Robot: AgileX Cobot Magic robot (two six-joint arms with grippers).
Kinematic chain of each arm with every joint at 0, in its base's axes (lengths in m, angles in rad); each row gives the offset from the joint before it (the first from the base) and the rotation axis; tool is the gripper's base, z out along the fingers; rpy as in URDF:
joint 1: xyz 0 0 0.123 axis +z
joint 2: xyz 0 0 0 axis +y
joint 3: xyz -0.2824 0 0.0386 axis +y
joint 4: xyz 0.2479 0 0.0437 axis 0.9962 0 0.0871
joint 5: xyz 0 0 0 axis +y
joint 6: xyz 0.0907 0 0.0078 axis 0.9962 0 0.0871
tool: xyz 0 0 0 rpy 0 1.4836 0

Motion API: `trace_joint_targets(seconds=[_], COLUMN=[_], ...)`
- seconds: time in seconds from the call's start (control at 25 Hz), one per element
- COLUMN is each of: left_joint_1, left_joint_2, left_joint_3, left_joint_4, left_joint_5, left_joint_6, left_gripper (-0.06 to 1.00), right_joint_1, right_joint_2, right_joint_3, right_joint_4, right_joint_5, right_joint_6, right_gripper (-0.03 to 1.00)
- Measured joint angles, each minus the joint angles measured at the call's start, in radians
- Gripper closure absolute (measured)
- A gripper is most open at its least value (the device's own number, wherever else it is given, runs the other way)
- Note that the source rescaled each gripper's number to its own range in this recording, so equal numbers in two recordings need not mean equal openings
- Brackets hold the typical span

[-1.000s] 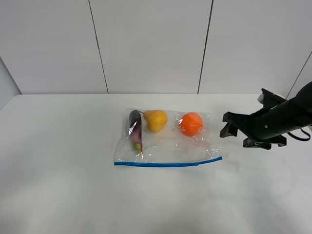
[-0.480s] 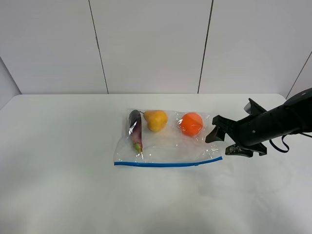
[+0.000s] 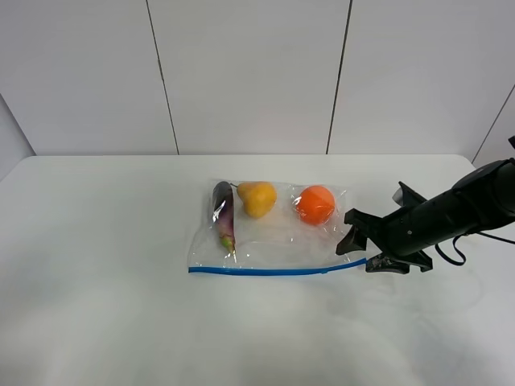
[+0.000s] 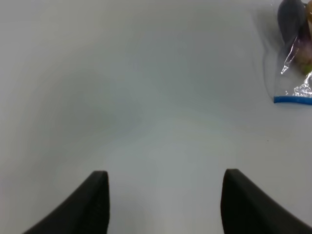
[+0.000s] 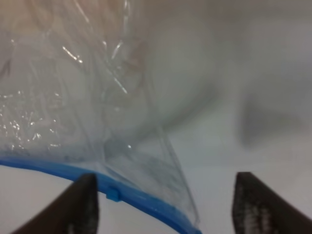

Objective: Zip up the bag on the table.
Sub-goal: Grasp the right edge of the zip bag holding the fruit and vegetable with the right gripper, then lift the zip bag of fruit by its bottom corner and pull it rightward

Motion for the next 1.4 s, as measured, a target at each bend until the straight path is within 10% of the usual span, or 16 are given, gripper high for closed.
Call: trace_joint_targets(seconds=[0.6, 1.4], left_joint_1=[0.000, 0.000], left_joint_2=[0.000, 0.000], left_joint_3=[0.000, 0.000], left_joint_4=[0.000, 0.000], left_joint_5=[0.000, 0.000], left_joint_6=[0.000, 0.012], left_gripper=[-0.06, -0.06], right_joint_1=[0.000, 0.000], right_joint_2=[0.008, -0.031], right_joint_3=[0.000, -0.012], right_joint_4=[0.072, 0.074], right_joint_5=[0.036, 0.066], right_joint_6=[-0.083, -0.149], right_gripper=[0.94, 0.96])
